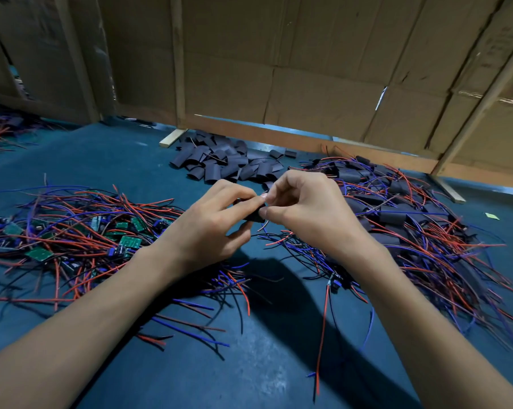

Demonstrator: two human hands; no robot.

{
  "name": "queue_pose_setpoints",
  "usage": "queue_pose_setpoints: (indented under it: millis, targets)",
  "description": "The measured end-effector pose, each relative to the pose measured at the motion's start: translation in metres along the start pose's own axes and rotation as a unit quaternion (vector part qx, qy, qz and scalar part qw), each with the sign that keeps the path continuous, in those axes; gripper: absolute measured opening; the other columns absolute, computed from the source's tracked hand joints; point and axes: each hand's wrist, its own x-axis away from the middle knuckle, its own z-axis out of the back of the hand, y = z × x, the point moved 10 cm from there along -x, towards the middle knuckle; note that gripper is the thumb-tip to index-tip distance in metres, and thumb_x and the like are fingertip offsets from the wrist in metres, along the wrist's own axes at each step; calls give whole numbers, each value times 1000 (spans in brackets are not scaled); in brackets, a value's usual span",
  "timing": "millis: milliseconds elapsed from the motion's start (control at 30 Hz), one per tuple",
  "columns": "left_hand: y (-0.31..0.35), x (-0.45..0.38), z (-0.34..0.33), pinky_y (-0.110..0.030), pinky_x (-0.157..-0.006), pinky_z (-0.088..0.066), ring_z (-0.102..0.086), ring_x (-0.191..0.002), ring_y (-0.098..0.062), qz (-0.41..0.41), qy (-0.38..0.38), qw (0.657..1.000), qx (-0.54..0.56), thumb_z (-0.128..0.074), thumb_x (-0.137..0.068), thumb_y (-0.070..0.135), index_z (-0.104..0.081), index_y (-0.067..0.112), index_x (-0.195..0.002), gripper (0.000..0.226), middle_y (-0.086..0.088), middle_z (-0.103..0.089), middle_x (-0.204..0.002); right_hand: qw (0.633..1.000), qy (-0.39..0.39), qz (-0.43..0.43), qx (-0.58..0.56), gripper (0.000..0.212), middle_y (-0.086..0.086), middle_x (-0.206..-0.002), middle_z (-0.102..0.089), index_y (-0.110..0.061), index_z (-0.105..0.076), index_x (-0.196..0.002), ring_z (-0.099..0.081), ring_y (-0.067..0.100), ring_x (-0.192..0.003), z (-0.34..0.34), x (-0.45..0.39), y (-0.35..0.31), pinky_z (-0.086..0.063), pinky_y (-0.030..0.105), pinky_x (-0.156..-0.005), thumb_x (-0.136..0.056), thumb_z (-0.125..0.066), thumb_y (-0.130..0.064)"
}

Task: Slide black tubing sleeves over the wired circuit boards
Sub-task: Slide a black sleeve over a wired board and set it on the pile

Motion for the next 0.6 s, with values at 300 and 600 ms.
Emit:
queue_pose_setpoints:
  millis: [300,600]
  targets:
    - [3,-2,3,-39,-94,-50,-61,-103,-35,1,14,1000,-4,-70,-89,2,-62,-7,-128,41,-17,-66,-116,991,-24,-69,-108,20,8,-75,-77,-16,-68,-78,-71,20,-68,-1,0,12,-57,44,-70,-79,-78,1]
    - [-59,17,-5,-36,-111,-37,-51,-124,-26,265,8,962,67,-62,-97,28,-40,10,-151,61,-8,-58,-133,982,113,-56,-140,16,9,-67,-73,-17,-74,-76,-57,12,-48,107,-3,22,-36,18,-39,-74,-83,-5]
